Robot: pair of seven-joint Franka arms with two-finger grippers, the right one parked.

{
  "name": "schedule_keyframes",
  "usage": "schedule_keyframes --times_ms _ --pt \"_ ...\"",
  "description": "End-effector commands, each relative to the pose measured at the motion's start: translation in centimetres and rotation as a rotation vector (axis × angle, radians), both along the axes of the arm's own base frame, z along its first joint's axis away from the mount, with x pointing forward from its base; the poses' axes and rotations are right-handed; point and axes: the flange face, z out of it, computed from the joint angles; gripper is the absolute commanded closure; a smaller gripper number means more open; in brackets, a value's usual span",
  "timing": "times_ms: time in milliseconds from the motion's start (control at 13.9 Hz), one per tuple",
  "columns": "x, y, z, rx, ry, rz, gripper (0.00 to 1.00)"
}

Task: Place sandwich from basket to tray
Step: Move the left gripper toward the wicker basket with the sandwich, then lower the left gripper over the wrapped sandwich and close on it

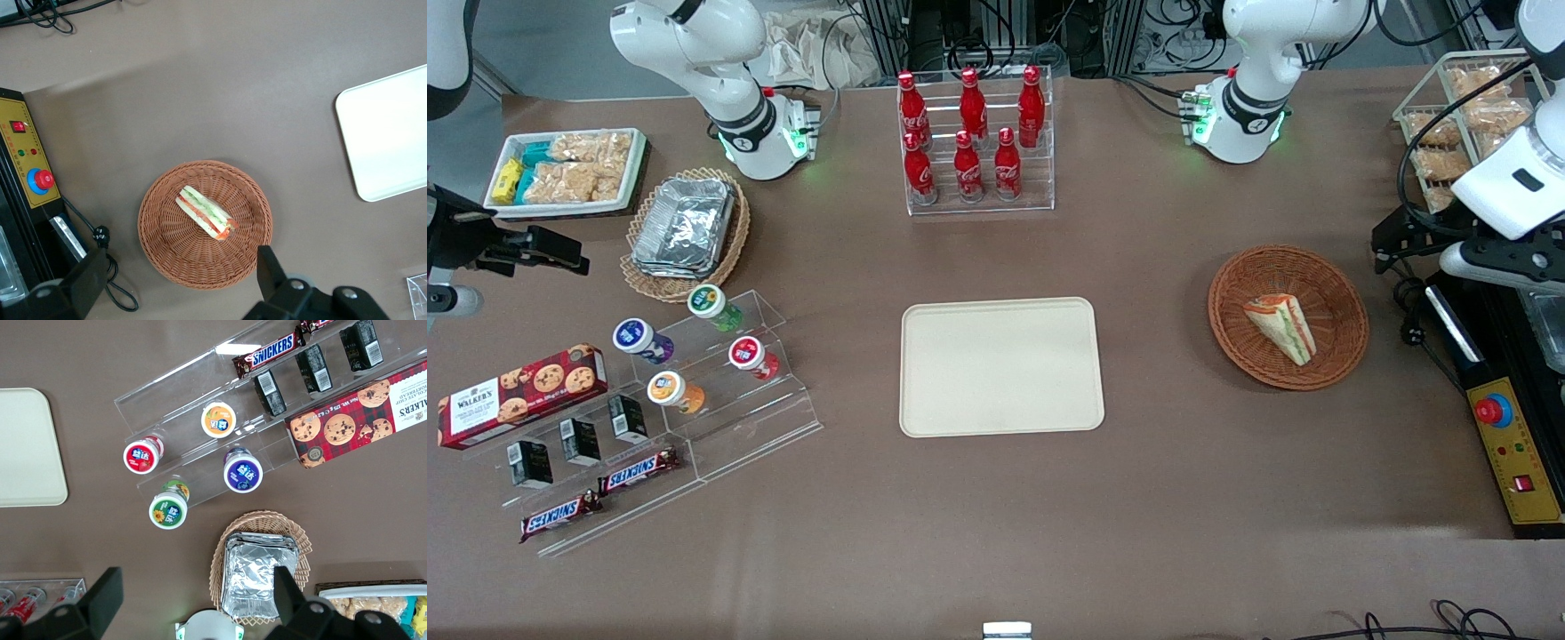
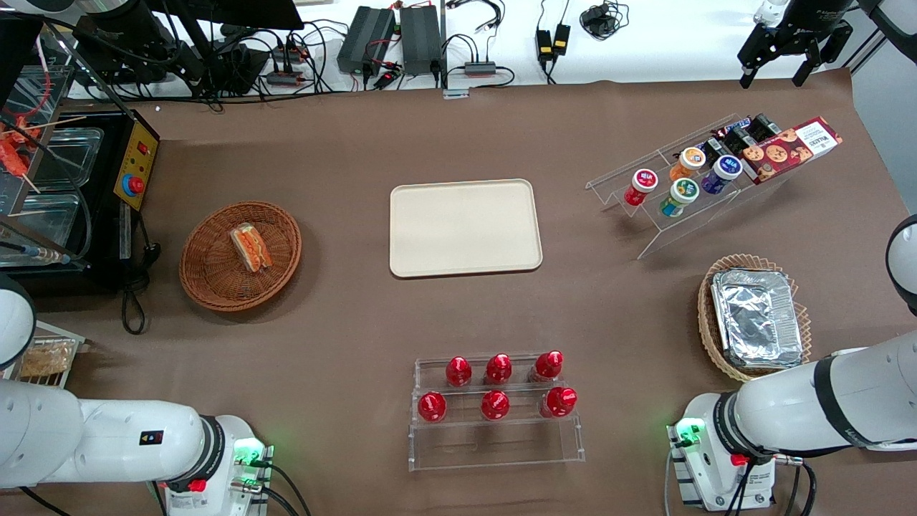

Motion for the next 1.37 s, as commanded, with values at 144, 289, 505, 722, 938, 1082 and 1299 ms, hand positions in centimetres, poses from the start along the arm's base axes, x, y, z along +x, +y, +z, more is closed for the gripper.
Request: schedule_keyframes --times_ms 144,289,505,722,938,1082,1299 --pt "0.5 0.1 -0.1 0.003 0.013 0.077 0.00" --pt "0.0 0.4 -2.0 0.008 0.080 0.203 0.00" --pt "-2.0 0.3 -6.5 0.013 0.102 0.420 0.00" --pt "-6.1 0.6 -12.6 -0.003 0.054 0.759 0.00" --pt "-7.5 0.3 -17.3 0.000 0.056 0.849 0.00" --pt "-8.0 0.5 -20.2 0.017 0.064 0.871 0.00" --pt "-9.5 0.7 -26.1 -0.022 0.010 0.925 0.00"
